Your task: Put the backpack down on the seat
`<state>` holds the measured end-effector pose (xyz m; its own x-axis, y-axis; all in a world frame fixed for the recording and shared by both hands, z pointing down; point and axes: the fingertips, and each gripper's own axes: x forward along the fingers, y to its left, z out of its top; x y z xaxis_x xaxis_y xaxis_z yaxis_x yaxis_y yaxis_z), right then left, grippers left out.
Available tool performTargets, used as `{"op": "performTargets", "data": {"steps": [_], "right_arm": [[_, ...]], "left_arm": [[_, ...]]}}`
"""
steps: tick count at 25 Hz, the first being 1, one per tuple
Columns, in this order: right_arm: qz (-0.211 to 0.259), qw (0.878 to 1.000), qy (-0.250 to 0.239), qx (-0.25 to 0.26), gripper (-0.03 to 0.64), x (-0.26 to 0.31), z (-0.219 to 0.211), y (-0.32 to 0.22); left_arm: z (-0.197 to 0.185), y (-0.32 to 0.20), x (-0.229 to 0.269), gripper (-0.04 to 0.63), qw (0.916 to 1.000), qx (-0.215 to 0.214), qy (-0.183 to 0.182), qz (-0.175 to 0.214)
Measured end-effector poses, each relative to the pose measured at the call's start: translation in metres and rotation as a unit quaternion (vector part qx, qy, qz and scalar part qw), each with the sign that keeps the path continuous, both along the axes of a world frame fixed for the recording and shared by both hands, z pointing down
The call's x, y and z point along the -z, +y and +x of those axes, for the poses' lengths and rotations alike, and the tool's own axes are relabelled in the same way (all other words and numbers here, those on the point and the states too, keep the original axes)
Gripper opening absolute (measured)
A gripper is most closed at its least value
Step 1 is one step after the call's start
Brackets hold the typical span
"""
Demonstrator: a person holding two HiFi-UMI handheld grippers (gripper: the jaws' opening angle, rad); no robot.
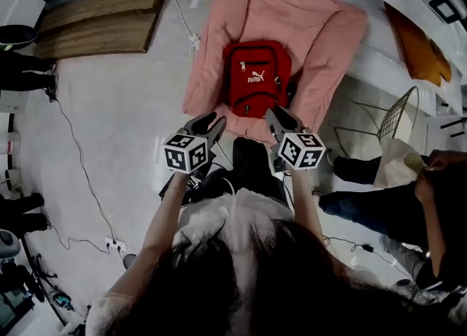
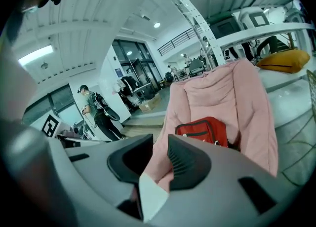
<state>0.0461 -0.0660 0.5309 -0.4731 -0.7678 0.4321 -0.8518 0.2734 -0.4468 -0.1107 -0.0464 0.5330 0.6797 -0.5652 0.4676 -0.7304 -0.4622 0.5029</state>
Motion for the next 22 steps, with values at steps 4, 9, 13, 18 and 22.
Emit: {"op": "performTargets", "data": {"steps": [4,9,13,18,22], "right_arm": [[0.015,1.000,0.002,-0.001,0.087,0.020,-0.026,0.041],[0.028,0.999,0.010,0.015,0.077,0.036,-0.047,0.081],[0.029,0.999,0.005,0.025,0.071,0.037,-0.055,0.110],[0.026,0.998,0.013,0.052,0.067,0.046,-0.048,0.132],[0.041,0.997,-0.009,0.071,0.066,0.057,-0.052,0.155]], "left_arm": [[-0.011,0.033,0.016,0.132,0.9998,-0.011,-0.003,0.016],[-0.010,0.071,0.031,0.132,0.9987,-0.038,0.009,0.032],[-0.010,0.102,0.035,0.123,0.9984,-0.047,0.004,0.033],[0.005,0.124,0.042,0.115,0.9987,-0.028,0.010,0.041],[0.011,0.142,0.058,0.115,0.9980,-0.021,-0.006,0.059]]}}
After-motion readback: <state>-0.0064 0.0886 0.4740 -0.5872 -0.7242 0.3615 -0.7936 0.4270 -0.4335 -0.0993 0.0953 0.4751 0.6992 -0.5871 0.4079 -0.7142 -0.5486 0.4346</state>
